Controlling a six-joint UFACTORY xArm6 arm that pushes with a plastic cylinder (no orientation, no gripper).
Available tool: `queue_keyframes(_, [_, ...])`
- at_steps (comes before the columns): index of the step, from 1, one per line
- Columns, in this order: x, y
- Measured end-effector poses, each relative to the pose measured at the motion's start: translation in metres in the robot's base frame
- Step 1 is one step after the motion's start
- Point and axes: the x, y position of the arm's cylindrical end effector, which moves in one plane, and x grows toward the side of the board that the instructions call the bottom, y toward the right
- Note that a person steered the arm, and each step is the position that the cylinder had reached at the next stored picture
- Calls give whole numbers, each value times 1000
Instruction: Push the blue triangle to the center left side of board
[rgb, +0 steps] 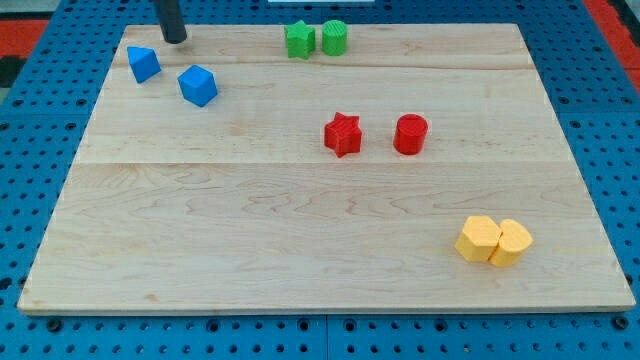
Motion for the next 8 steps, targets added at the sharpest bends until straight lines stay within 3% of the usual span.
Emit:
queue_keyframes(5, [34,-23])
queue_keyframes(7, [99,-21])
queue_keyframes(8, [56,-8])
